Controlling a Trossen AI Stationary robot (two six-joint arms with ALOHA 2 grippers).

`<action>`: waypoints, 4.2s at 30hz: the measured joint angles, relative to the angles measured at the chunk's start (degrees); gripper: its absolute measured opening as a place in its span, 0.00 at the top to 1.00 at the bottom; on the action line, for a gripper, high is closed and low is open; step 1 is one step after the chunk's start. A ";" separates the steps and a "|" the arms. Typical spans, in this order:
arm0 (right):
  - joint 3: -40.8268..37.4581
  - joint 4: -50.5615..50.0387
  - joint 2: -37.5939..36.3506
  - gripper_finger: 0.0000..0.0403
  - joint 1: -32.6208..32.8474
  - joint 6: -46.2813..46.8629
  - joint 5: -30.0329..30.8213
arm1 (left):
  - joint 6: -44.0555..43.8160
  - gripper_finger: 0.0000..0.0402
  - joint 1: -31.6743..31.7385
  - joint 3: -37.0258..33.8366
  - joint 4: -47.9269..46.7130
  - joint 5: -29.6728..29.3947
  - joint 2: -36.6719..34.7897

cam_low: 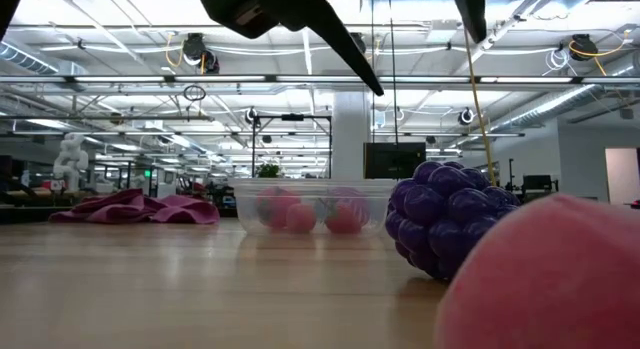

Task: Pick and placing Produce into tupperware
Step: Put the violet grapes into the transparent bin

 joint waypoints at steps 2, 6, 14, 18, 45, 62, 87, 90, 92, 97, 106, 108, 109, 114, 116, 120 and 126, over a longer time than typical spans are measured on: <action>0.00 0.00 0.05 0.59 0.00 0.00 0.01 | -0.10 0.33 -0.04 0.00 0.08 0.09 0.00; -0.02 0.00 0.03 0.59 0.00 0.00 0.01 | -0.06 0.33 -0.48 0.00 2.80 1.98 0.00; -0.02 0.00 0.02 0.59 -0.01 -0.09 0.01 | -1.70 0.33 -0.98 0.01 3.09 2.09 1.06; -0.04 0.00 0.04 0.59 0.00 -0.13 0.01 | -2.37 0.33 -0.95 -0.08 2.79 2.88 1.51; -0.04 -0.61 0.04 0.59 -0.02 -0.01 -0.01 | -3.30 0.33 0.51 0.00 2.37 9.33 4.62; -0.04 -1.05 0.04 0.59 -0.02 0.00 -0.01 | -1.43 0.33 0.93 0.00 0.30 9.32 5.01; -0.04 -1.05 0.04 0.59 -0.02 -0.04 -0.01 | 1.02 0.33 0.99 0.00 1.95 9.80 4.92; -0.04 -1.05 0.04 0.59 -0.02 -0.09 -0.02 | 1.88 0.33 0.99 0.00 1.92 9.80 4.92; -0.04 -1.05 0.02 0.59 -0.02 -0.13 -0.03 | 1.88 0.33 0.99 0.00 1.92 9.80 4.92; -0.04 -1.05 0.04 0.59 -0.01 -0.15 -0.03 | 1.88 0.33 0.99 0.00 1.88 9.80 4.92; -0.04 -1.05 0.04 0.59 -0.01 -0.17 -0.03 | 2.07 0.33 0.99 0.00 1.87 9.81 4.92; -0.04 -1.05 0.02 0.59 0.00 -0.17 -0.03 | 2.10 0.31 0.99 0.00 1.87 9.80 4.92; -0.04 -1.05 0.03 0.59 -0.02 -0.17 -0.04 | 2.11 0.29 0.99 0.00 1.86 9.80 4.92; -0.04 -1.05 0.04 0.59 -0.01 -0.17 -0.05 | 2.48 0.19 0.99 0.00 2.10 9.28 4.92; -0.04 -1.05 0.04 0.59 -0.02 -0.17 -0.05 | 2.84 0.16 0.82 0.00 2.28 8.90 4.92; -0.04 -1.05 0.04 0.59 -0.02 -0.17 -0.05 | 2.87 0.13 0.34 -0.01 4.70 6.27 5.26; -0.04 -1.16 0.04 0.59 -0.02 -0.17 -0.09 | 4.50 0.13 -0.04 -0.02 6.35 5.87 6.46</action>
